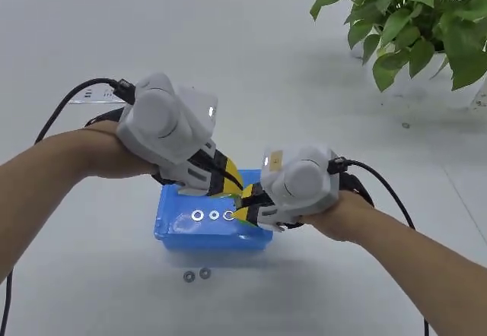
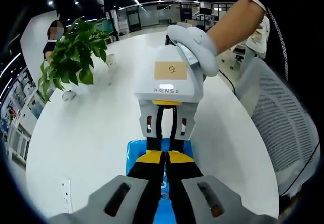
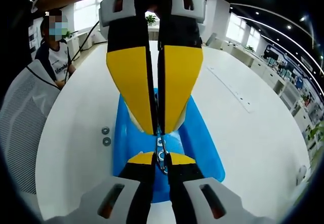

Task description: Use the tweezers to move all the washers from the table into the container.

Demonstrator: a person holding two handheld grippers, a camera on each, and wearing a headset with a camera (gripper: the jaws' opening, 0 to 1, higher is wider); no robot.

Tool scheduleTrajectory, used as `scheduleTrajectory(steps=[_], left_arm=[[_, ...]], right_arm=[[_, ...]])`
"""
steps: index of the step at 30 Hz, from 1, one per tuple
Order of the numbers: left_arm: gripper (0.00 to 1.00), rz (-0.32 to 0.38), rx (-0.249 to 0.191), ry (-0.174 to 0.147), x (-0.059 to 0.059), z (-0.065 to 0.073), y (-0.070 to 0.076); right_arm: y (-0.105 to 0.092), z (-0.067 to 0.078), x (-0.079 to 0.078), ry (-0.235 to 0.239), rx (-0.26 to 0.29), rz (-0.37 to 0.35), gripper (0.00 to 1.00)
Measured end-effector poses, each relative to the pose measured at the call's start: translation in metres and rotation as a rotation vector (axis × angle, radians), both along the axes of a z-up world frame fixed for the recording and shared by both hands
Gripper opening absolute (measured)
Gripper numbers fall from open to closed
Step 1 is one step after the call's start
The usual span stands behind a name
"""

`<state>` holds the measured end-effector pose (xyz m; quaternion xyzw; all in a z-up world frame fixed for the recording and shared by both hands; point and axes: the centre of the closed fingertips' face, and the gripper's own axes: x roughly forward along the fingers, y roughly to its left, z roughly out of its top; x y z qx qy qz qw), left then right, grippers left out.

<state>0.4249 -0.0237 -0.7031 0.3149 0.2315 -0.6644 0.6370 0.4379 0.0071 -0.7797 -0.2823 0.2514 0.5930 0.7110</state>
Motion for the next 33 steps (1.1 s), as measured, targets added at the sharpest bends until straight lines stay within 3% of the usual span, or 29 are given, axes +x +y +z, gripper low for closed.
scheduleTrajectory(steps=[20, 33], left_arm=[[0.05, -0.002, 0.007, -0.009, -0.004, 0.005, 0.002], [0.05, -0.007, 0.007, -0.032, -0.015, 0.021, 0.004]], right_arm=[[0.0, 0.005, -0.004, -0.002, 0.005, -0.003, 0.11], [0.002, 0.022, -0.014, -0.022, 0.019, -0.007, 0.11]])
